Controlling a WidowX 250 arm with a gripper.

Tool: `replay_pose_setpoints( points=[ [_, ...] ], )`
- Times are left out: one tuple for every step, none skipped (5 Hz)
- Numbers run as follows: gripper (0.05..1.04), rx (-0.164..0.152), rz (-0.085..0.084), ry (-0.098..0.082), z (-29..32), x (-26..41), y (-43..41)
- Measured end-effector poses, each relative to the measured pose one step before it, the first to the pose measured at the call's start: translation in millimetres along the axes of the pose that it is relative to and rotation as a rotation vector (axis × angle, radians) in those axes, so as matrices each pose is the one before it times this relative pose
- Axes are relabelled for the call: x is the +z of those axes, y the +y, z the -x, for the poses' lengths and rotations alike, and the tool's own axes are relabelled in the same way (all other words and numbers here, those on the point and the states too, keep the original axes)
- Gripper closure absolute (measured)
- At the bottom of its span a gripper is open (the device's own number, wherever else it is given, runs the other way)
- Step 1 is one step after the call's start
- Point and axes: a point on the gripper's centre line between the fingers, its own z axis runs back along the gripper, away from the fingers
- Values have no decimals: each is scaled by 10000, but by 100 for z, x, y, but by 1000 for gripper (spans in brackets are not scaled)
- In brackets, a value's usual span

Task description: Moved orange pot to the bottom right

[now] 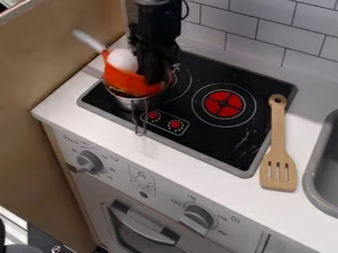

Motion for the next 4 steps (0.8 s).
replay_pose_setpoints(
  points=[
    [1030,22,-127,230,5,796,191],
    [1030,147,-212,164,-173,1183,339],
    [1030,171,-128,177,-22,619,-12],
    [1030,303,-203,181,-111,538,-511]
  ],
)
